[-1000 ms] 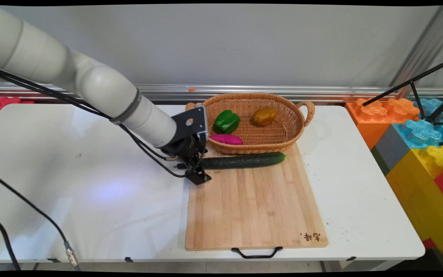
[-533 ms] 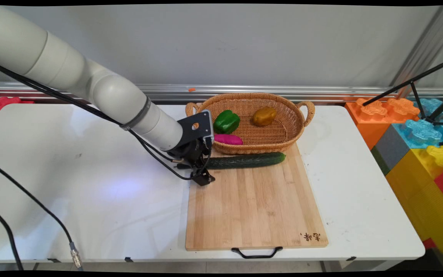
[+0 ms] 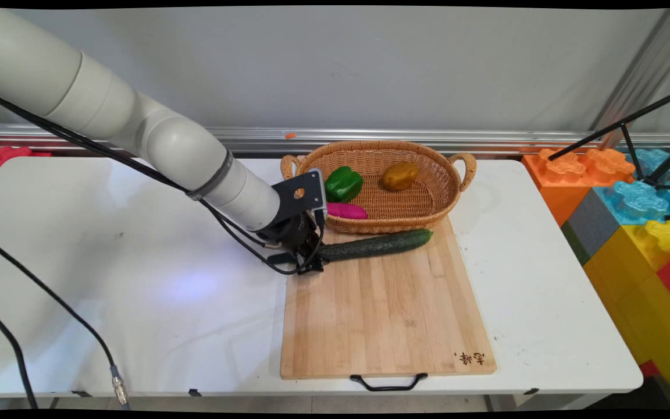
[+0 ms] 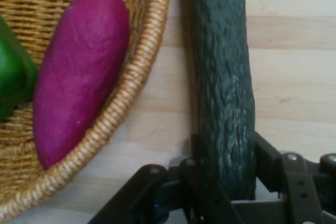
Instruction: Pick up the cucumber from the cutting board, then place the picked object in the vegetable basket
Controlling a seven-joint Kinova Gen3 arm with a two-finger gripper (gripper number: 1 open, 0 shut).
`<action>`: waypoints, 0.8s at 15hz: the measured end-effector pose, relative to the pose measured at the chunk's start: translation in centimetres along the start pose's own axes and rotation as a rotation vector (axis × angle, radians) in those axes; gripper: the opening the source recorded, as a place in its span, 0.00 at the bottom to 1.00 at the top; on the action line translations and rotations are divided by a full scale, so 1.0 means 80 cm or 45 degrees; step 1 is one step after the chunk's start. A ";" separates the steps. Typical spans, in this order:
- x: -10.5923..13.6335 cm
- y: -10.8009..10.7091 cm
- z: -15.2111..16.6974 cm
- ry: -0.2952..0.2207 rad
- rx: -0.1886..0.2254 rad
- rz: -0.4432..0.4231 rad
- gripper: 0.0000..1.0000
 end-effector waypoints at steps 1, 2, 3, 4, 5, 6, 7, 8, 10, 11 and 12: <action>0.001 0.002 -0.003 0.000 -0.008 -0.006 0.00; 0.003 0.004 -0.007 0.001 -0.014 -0.010 0.00; 0.005 0.007 -0.012 0.002 -0.021 -0.014 0.00; 0.009 0.011 -0.020 0.003 -0.031 -0.020 0.00; 0.013 0.013 -0.027 0.004 -0.036 -0.023 0.00; 0.016 0.016 -0.033 0.005 -0.042 -0.026 0.00; 0.023 0.020 -0.045 0.007 -0.049 -0.032 0.00; 0.030 0.024 -0.057 0.011 -0.054 -0.035 0.00; 0.049 0.030 -0.082 0.028 -0.063 -0.035 0.00; 0.058 0.032 -0.092 0.038 -0.066 -0.034 0.00; 0.069 0.033 -0.101 0.053 -0.066 -0.031 0.00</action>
